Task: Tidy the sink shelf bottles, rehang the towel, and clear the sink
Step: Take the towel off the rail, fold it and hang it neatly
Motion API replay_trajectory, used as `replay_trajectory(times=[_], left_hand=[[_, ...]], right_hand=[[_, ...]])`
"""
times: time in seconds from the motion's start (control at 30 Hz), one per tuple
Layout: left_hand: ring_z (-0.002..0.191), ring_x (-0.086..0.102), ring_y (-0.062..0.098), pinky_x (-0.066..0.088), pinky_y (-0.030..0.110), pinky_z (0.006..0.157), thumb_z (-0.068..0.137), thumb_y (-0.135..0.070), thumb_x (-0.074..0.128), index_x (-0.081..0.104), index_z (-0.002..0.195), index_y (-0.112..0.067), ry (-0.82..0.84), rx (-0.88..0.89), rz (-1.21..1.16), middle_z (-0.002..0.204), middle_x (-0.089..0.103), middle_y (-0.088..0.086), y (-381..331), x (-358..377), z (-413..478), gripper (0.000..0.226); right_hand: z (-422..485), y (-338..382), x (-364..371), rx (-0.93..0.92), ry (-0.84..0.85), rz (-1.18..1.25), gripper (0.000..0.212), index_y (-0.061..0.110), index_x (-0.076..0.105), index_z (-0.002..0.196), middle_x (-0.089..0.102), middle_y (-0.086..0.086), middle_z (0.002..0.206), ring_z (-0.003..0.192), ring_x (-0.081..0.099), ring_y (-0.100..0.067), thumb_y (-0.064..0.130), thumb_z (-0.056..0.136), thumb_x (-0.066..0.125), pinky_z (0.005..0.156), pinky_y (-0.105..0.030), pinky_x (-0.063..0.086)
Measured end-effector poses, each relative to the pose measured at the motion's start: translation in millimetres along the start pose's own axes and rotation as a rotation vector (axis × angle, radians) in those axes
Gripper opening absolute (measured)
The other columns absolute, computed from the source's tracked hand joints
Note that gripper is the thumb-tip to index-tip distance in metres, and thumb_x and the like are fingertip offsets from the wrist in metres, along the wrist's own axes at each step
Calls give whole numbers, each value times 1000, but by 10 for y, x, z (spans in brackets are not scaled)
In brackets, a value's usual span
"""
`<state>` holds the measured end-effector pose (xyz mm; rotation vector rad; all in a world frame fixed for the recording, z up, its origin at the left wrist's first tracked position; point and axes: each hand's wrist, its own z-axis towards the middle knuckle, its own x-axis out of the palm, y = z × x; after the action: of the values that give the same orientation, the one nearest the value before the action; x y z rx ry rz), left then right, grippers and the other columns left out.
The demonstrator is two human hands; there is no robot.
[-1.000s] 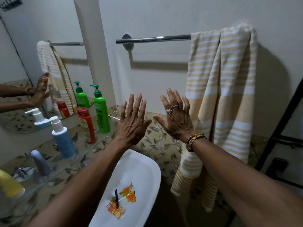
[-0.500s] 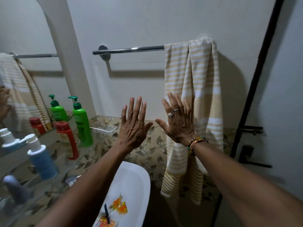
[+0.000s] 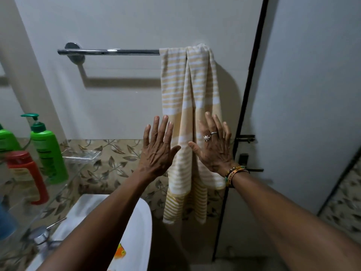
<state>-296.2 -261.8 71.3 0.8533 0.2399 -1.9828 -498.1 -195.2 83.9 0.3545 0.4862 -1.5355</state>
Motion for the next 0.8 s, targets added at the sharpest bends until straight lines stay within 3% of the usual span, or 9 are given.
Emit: replay_trajectory(times=[0.1,0.23,0.5,0.67,0.8], left_hand=[[153,-4,30,1,50,123,100,-55,31,12,157,-10,-7,19,-31,166,2,11,-153,-7,33,75],[153,-1,31,0,48,122,100,-54,31,16,156,-8,-29,49,-75,165,7,14,-341,-55,10,74],[153,1,33,4,51,123,101,-53,34,13,157,-7,-36,86,-108,165,6,15,-514,-149,-31,75],[153,-3,32,-7,46,123,101,-53,32,12,157,-8,-40,88,-113,166,3,14,-649,-226,-7,75],[153,-2,32,-4,47,123,101,-55,23,7,156,-9,-49,108,-119,165,2,14,-780,-307,13,74]], right_hand=[[-126,-139,-115,21,14,-71,75,10,40,150,26,-16,161,149,23,-33,60,95,46,118,-53,16],[-286,-242,-250,43,26,-139,73,10,40,149,28,-17,160,148,25,-35,59,95,45,115,-58,23],[-446,-245,-588,93,66,-171,74,10,40,149,29,-17,160,148,27,-36,58,93,50,115,-59,24],[-494,-290,-797,135,92,-182,75,8,42,149,28,-18,160,148,27,-36,60,95,42,115,-58,23],[-553,-374,-901,151,94,-191,75,8,41,149,27,-17,160,149,26,-34,60,95,41,116,-56,22]])
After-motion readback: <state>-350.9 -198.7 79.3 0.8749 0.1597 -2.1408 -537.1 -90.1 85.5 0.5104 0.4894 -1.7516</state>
